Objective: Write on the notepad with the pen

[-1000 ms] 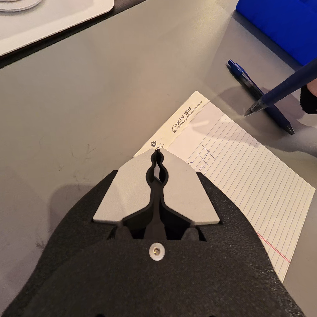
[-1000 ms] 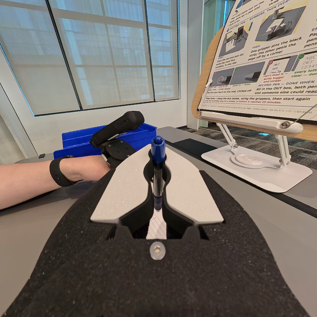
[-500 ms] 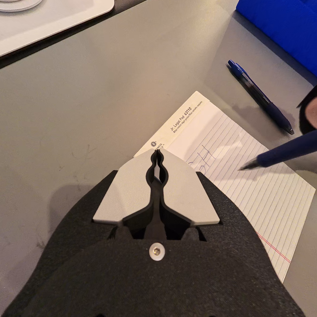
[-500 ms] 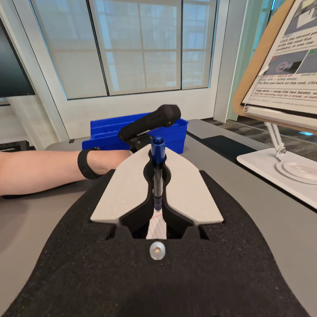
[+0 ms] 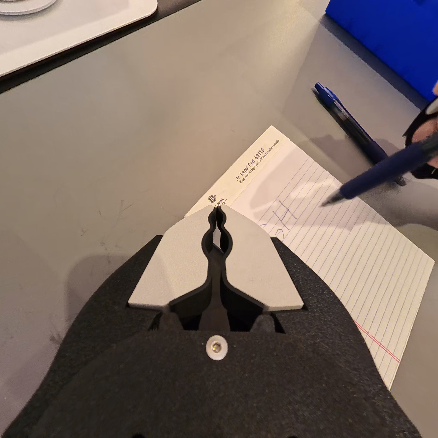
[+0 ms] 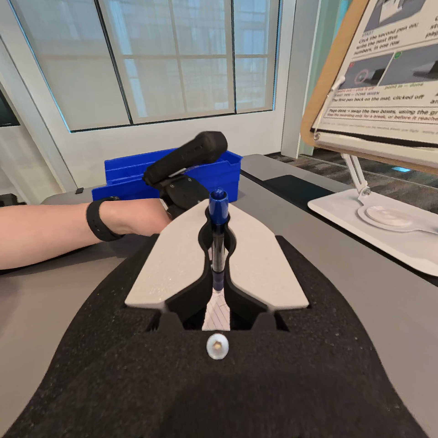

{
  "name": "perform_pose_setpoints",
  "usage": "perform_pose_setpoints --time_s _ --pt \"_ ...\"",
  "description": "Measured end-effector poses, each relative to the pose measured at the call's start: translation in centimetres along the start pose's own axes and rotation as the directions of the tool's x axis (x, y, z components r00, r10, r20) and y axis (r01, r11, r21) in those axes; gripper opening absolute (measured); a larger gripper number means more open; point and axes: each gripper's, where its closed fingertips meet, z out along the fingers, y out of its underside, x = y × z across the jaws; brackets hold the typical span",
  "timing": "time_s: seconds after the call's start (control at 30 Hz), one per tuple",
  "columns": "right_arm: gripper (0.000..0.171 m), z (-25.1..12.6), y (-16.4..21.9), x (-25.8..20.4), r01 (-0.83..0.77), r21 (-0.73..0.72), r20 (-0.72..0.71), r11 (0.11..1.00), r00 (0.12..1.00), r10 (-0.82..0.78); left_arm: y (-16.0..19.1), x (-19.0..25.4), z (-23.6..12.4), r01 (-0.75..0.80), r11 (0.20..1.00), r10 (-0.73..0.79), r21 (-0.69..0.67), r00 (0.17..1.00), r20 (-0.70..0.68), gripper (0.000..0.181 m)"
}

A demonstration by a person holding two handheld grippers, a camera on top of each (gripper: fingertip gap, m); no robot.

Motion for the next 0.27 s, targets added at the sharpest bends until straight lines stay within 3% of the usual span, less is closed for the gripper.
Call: perform_pose_setpoints --time_s 0.27 --pt "0.004 0.0 1.6 2.6 -0.033 -0.054 -0.086 0.998 0.996 0.028 0.0 0.0 0.0 0.000 1.000 0.000 0.000 1.000 0.000 0.000"
